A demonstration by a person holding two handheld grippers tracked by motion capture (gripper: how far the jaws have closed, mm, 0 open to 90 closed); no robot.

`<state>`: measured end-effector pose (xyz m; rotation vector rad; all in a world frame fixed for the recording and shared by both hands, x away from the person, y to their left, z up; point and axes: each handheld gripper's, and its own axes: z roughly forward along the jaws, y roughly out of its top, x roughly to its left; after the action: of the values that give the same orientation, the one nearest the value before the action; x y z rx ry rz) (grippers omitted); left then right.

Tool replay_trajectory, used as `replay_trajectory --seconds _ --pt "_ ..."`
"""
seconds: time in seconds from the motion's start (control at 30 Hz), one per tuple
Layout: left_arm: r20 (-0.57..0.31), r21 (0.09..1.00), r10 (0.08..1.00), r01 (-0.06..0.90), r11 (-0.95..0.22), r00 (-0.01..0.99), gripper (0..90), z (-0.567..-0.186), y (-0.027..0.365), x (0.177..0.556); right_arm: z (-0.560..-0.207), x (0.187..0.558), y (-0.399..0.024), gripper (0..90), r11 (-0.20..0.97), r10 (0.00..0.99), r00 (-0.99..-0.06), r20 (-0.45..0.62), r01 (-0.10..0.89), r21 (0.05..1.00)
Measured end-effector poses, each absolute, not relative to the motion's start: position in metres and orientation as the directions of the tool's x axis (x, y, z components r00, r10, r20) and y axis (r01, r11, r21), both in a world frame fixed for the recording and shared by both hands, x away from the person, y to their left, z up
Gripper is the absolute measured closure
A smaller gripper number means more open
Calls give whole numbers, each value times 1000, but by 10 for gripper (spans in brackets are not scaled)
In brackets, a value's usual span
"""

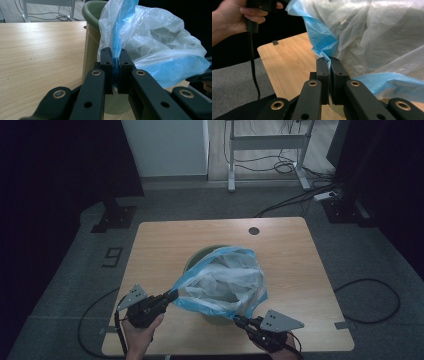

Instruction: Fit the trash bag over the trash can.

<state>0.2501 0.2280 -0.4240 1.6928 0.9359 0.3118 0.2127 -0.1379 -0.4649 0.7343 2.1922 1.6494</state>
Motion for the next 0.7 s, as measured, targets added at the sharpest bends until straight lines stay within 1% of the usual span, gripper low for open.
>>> replay_trajectory --seconds 0.17,0.23,0.27,0.33,0.37,0.4,0.5,0.53,0.6,0.7 --pt "-265 895 722 441 -62 639 854 -430 229 253 -474 220 -136 857 225 581 -811 70 242 944" --pt "-251 902 727 428 -64 639 841 -430 229 252 -477 222 -137 856 214 592 -801 87 260 941" --pt "-242 907 733 417 -63 636 817 -428 229 251 -478 222 -137 849 206 593 -799 95 265 942" --pt "-238 920 733 389 -40 638 735 -423 229 248 -477 221 -138 840 198 597 -797 95 260 945" --pt "-233 927 731 374 -32 642 714 -419 230 246 -477 221 -138 840 196 596 -798 95 259 946" --pt "-221 934 728 355 -32 649 674 -414 230 243 -476 221 -137 840 198 596 -798 92 257 946" --pt "-170 951 722 304 -59 671 500 -400 226 238 -473 220 -136 840 205 591 -802 85 251 946" --pt "-152 953 720 293 -74 677 462 -394 223 236 -473 220 -136 840 204 590 -803 85 250 947" --pt "-120 954 728 282 -104 675 422 -386 217 238 -472 219 -135 840 203 586 -806 86 248 947" --pt "-92 949 738 284 -139 669 422 -379 210 246 -472 219 -135 833 199 585 -806 88 248 948"
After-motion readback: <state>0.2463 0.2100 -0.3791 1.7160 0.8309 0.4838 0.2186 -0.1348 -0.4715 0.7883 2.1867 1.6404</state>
